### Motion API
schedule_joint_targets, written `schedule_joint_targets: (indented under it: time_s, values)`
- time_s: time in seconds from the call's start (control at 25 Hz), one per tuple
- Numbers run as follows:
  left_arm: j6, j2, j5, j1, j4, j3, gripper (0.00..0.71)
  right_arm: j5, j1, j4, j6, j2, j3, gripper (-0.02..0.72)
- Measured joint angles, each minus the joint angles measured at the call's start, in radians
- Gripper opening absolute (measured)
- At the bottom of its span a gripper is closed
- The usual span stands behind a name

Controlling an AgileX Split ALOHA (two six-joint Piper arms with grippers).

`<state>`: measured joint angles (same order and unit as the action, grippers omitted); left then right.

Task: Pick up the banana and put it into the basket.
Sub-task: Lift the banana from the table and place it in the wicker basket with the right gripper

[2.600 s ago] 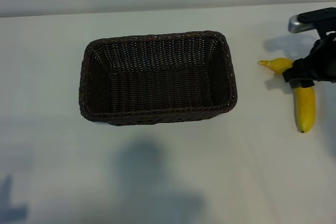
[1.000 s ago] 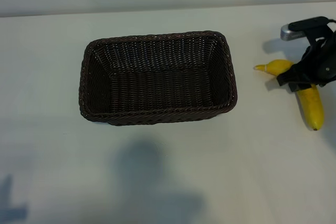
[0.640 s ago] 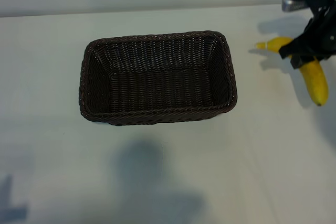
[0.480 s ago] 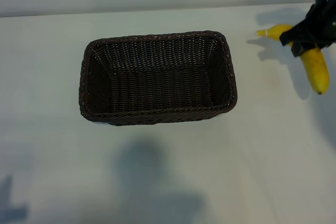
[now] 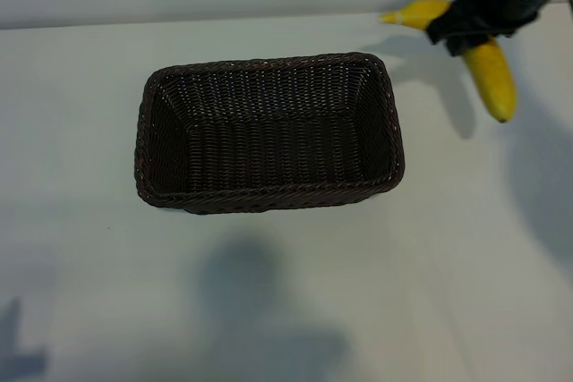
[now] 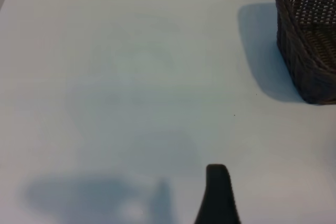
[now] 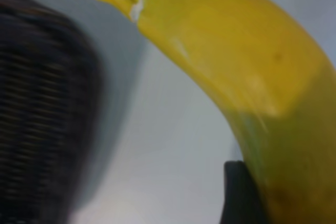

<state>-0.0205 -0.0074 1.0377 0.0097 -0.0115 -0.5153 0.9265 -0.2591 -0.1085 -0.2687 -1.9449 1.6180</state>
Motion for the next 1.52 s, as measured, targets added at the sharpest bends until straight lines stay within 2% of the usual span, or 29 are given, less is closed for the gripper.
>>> schedule_joint_targets:
  time_s: [0.36,0.76,1.08,1.32,1.52]
  values:
    - [0.002,0.000,0.001,0.000,0.000,0.000,0.572,-0.042,-0.175,0.001,-0.066,-0.003,0.018,0.431]
    - [0.002,0.000,0.001,0.000,0.000,0.000,0.572,-0.196,-0.335,-0.002,-0.304,-0.010,0.018,0.431]
    - [0.002,0.000,0.001,0.000,0.000,0.000,0.572,-0.218,-0.363,-0.034,-0.393,-0.045,0.018,0.431]
    - [0.002,0.000,0.001,0.000,0.000,0.000,0.572,-0.217,-0.364,-0.100,-0.489,-0.067,0.018,0.431]
    - [0.002,0.000,0.001,0.000,0.000,0.000,0.572,-0.214,-0.367,-0.105,-0.530,-0.103,0.038,0.431]
